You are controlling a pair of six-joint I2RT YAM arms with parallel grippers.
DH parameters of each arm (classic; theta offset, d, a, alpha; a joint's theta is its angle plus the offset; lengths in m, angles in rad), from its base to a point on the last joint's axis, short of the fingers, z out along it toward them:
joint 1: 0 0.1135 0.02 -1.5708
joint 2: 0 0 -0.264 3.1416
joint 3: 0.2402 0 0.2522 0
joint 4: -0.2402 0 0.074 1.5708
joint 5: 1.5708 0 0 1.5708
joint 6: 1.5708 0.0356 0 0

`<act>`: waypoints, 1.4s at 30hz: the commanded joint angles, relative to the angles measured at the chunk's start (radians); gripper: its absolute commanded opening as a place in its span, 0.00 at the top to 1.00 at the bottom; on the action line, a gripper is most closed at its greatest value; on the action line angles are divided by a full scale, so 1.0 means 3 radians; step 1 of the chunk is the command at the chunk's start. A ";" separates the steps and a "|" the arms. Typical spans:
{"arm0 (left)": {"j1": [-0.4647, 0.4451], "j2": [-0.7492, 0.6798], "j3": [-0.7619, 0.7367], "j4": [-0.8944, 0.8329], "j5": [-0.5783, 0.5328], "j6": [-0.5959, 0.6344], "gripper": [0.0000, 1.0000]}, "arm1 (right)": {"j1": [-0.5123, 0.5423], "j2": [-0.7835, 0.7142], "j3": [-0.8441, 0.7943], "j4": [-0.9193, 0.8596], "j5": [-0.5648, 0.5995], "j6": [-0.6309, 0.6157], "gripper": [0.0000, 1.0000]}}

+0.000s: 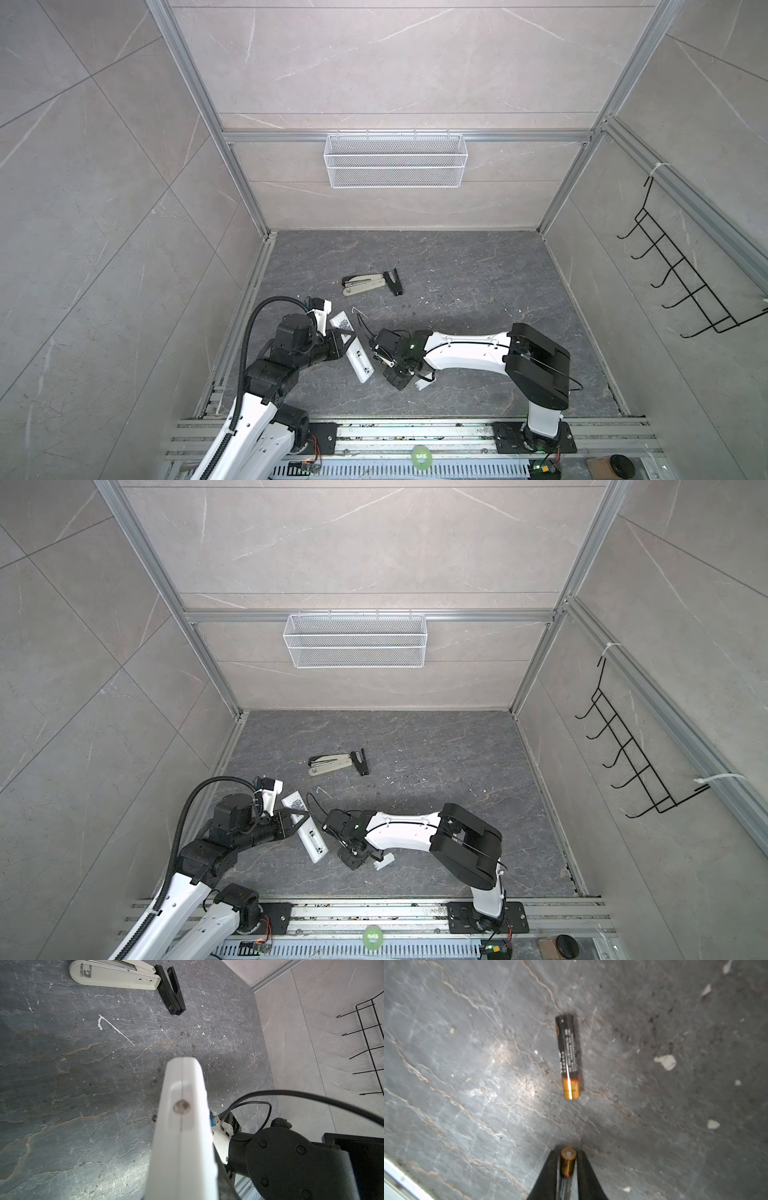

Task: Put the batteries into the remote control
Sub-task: 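Lower the right gripper and grasp the nearer AA battery by its end, then lift the battery with the right gripper and carry it to the remote's compartment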

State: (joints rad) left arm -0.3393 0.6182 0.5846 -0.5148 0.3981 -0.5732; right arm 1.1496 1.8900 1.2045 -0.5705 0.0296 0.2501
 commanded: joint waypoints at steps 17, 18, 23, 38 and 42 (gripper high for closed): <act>0.0022 -0.0220 -0.0128 0.0449 0.0237 -0.0107 1.00 | 0.0044 -0.0167 -0.0050 -0.0020 0.0097 0.0064 0.94; 0.0025 -0.0253 -0.0139 0.0500 0.0275 -0.0116 1.00 | 0.0040 -0.0223 -0.0087 0.0013 0.0096 0.0071 0.96; 0.0022 -0.0363 -0.0204 0.0747 0.0472 -0.0174 1.00 | 0.0011 -0.0619 -0.0272 0.0100 0.0300 0.0028 1.00; 0.0018 -0.0373 -0.0376 0.1616 0.0947 -0.0481 1.00 | -0.0093 -0.2268 -0.1058 0.1036 0.0331 -0.0128 1.00; 0.0020 -0.0378 -0.0398 0.1766 0.1044 -0.0495 1.00 | -0.0093 -0.2562 -0.1194 0.1341 0.0164 -0.0227 1.00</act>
State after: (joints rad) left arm -0.3367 0.5083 0.4618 -0.1024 0.6498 -0.7010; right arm 1.1206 1.1706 0.8688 -0.2821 0.1123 0.2188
